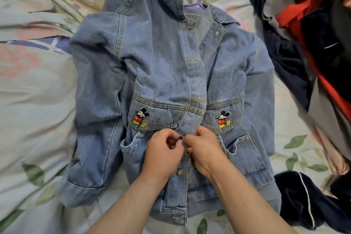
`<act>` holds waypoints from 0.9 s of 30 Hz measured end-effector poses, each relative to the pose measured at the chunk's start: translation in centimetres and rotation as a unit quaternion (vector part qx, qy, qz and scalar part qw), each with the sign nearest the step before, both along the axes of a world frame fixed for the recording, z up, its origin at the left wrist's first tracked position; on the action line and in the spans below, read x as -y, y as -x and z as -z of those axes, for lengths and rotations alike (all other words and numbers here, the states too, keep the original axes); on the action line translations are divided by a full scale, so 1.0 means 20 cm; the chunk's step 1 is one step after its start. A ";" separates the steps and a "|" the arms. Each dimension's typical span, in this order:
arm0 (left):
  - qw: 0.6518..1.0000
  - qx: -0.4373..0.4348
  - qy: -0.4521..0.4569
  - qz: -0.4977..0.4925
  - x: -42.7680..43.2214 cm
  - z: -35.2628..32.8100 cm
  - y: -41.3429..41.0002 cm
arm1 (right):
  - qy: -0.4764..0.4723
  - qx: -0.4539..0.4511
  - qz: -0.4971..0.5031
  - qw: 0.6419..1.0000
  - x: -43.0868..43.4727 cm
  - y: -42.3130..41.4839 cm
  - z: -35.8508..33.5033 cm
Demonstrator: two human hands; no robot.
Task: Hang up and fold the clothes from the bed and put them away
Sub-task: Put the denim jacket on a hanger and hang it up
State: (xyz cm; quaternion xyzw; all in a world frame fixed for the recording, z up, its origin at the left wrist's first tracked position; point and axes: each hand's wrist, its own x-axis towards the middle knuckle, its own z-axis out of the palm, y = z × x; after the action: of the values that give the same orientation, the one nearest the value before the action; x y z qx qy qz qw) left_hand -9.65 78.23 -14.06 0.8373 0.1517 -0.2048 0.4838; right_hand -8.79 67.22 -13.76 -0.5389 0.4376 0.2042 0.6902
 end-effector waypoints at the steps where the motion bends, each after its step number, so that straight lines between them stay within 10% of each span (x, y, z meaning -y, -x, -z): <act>1: 1.000 -0.005 -0.002 0.001 0.00 0.00 0.00 | -0.001 0.010 0.007 1.000 -0.01 0.00 0.00; 8: 0.943 -0.248 0.187 -0.122 -0.05 -0.05 -0.14 | -0.046 0.085 -0.049 0.994 0.02 0.02 -0.03; 15: 0.906 -0.378 0.177 -0.072 -0.05 -0.12 -0.28 | 0.287 0.059 -0.256 0.921 0.09 -0.03 0.03; 21: 0.960 -0.152 -0.139 0.189 -0.01 -0.19 -0.32 | 0.213 0.146 -0.202 0.945 0.17 -0.10 -0.04; 24: 0.977 0.071 -0.112 0.169 0.09 -0.22 -0.45 | 0.174 0.177 -0.071 0.966 0.23 -0.18 -0.06; 27: 0.974 0.051 -0.070 0.211 0.20 -0.12 -0.54 | 0.243 0.143 -0.099 0.954 0.27 -0.24 -0.02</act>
State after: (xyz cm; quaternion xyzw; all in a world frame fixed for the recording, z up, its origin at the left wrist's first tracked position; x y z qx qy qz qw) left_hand 1.11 74.15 -11.60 0.8915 -0.0390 -0.2478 0.3771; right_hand -4.06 61.74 -13.40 -0.7543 0.3153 0.0799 0.5704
